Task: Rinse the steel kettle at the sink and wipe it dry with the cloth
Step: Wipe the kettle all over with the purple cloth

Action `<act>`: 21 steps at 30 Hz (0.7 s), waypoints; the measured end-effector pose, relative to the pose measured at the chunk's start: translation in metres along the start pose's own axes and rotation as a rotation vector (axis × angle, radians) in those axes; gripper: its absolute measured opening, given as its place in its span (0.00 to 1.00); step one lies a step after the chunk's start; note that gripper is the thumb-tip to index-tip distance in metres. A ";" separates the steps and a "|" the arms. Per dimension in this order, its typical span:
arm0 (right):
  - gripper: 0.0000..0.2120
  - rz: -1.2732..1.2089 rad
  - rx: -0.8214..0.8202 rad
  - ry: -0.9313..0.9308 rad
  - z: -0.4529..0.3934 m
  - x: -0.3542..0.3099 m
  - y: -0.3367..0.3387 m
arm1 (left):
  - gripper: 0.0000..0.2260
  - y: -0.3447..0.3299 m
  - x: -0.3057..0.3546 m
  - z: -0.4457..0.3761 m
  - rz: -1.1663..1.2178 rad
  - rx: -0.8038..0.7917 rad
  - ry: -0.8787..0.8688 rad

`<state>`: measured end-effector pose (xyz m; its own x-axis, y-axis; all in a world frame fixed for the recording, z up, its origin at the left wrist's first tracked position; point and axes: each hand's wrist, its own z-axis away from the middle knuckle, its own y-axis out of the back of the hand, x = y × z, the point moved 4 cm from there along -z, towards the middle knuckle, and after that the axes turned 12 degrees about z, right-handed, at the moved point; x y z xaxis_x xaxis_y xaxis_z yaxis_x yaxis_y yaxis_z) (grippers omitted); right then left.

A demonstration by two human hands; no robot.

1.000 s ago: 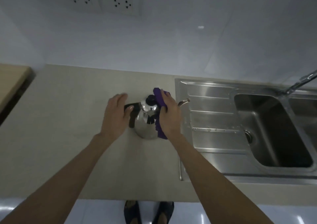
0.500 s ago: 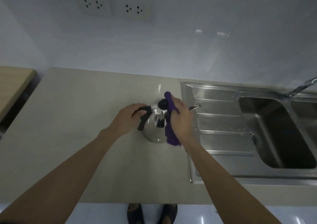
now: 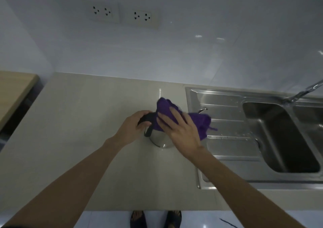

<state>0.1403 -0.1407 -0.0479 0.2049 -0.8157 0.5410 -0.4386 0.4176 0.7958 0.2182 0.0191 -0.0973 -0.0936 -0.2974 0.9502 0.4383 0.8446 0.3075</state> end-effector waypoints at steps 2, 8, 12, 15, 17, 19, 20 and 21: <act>0.18 0.009 -0.149 -0.021 -0.041 0.016 0.007 | 0.16 0.001 -0.001 -0.001 0.017 0.019 0.010; 0.20 -0.485 -0.612 0.011 -0.096 0.039 0.000 | 0.17 -0.001 -0.005 0.000 0.073 0.076 0.031; 0.16 -0.812 -0.742 -0.184 -0.098 0.055 -0.021 | 0.17 -0.002 -0.005 0.001 0.101 0.104 0.039; 0.18 -1.085 -0.694 -0.408 -0.075 0.051 -0.038 | 0.17 -0.003 -0.003 0.000 0.092 0.117 0.029; 0.18 -1.191 -0.495 -0.641 -0.046 0.052 -0.050 | 0.17 -0.005 -0.002 0.000 0.088 0.112 0.011; 0.18 -1.152 -0.278 -0.740 -0.017 0.042 -0.051 | 0.17 -0.005 -0.001 -0.001 0.072 0.105 -0.012; 0.20 -1.067 -0.201 -0.723 -0.004 0.030 -0.046 | 0.17 -0.005 0.000 -0.001 0.056 0.094 -0.019; 0.22 -0.963 -0.147 -0.706 0.010 0.015 -0.041 | 0.17 -0.005 0.001 -0.002 0.044 0.081 -0.022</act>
<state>0.1528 -0.1739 -0.0746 -0.1510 -0.8377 -0.5248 -0.2560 -0.4796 0.8393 0.2178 0.0143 -0.0982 -0.0955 -0.2502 0.9635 0.3685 0.8902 0.2677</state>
